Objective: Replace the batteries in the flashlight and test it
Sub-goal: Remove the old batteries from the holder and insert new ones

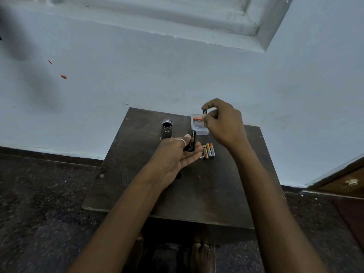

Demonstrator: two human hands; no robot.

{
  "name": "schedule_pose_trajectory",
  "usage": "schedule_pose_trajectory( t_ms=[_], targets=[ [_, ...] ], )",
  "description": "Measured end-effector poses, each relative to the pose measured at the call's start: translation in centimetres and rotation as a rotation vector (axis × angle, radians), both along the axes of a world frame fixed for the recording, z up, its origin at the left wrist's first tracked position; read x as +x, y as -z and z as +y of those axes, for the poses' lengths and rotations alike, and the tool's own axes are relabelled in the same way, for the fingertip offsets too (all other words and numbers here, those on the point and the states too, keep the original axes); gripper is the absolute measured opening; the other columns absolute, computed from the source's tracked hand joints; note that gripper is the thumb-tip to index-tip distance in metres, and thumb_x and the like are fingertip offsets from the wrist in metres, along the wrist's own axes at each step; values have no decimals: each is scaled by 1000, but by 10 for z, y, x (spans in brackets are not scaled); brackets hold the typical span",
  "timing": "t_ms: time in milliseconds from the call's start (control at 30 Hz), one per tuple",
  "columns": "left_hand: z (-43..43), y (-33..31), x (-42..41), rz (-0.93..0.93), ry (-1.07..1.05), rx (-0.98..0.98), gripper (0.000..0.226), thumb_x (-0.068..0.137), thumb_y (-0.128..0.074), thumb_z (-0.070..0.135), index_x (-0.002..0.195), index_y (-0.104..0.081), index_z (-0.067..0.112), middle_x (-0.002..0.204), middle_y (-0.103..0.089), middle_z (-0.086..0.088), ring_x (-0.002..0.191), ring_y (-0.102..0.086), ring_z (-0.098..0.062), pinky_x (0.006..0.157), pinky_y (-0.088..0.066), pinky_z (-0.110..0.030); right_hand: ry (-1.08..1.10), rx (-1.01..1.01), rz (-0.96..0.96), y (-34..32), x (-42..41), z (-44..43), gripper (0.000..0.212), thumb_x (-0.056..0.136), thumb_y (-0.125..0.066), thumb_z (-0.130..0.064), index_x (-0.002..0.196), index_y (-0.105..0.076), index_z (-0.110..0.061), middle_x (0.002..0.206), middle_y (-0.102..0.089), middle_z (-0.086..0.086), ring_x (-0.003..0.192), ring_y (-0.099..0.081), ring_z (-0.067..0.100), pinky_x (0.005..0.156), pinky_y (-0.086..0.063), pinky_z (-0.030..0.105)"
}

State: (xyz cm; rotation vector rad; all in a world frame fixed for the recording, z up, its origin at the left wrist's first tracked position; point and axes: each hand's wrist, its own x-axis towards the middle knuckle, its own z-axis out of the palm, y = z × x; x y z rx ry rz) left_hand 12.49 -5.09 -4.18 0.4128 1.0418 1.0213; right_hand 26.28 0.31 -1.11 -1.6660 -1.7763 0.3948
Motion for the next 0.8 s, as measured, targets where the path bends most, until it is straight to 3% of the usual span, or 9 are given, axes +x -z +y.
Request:
schedule_pose_trajectory(
  t_ms=[100,267,333,400,500,567,667,800],
  targets=[
    [0,1,3,9,-16,26,24,102,-49,12,111,-61,-7,97,-69,-19,82,-71,-20,68,-62,-30,46,28,250,1,-2,-39,9,88,-69,-14,92,-67,-22,65,-70,-9,65,-66,-3,62,-48,15],
    [-1,2,6,12,-4,95,25,103,-47,10,105,-65,-6,93,-70,-16,83,-70,-21,72,-62,-32,79,2,406,12,-9,-63,15,91,-71,-17,103,-63,-17,79,-75,-4,74,-71,2,62,-52,11],
    [-1,3,7,31,6,110,26,103,-47,10,106,-66,-6,93,-72,-15,79,-72,-20,76,-62,-33,100,8,385,14,-9,-63,12,91,-69,-16,103,-65,-17,81,-74,-4,75,-72,6,69,-59,24],
    [-2,4,8,46,20,124,26,103,-47,11,104,-68,-3,91,-73,-13,77,-73,-17,77,-61,-33,87,7,292,16,-8,-63,13,91,-65,-12,102,-69,-18,80,-72,-7,75,-71,8,72,-60,28],
    [-3,6,7,74,31,137,26,103,-46,12,110,-67,-3,103,-73,-18,87,-72,-19,74,-61,-29,20,-27,121,19,-8,-64,26,91,-63,-10,115,-70,-16,83,-67,-9,77,-65,7,68,-48,5],
    [-3,6,7,93,25,138,26,103,-47,12,113,-65,-3,112,-71,-22,93,-71,-22,73,-61,-29,7,-56,106,19,-8,-64,24,90,-67,-13,115,-69,-14,86,-67,-8,79,-65,7,65,-42,1],
    [-1,7,8,105,15,130,25,103,-46,12,116,-63,-3,117,-68,-24,104,-68,-28,78,-62,-32,15,-48,94,18,-10,-65,9,88,-72,-18,96,-75,-17,87,-75,-7,80,-70,7,71,-50,12],
    [1,10,6,127,22,131,25,104,-45,13,115,-64,0,110,-72,-18,100,-69,-23,84,-60,-33,-60,-98,63,10,-12,-68,10,86,-74,-17,95,-78,-20,86,-77,-5,79,-72,7,77,-56,22]
  ],
)
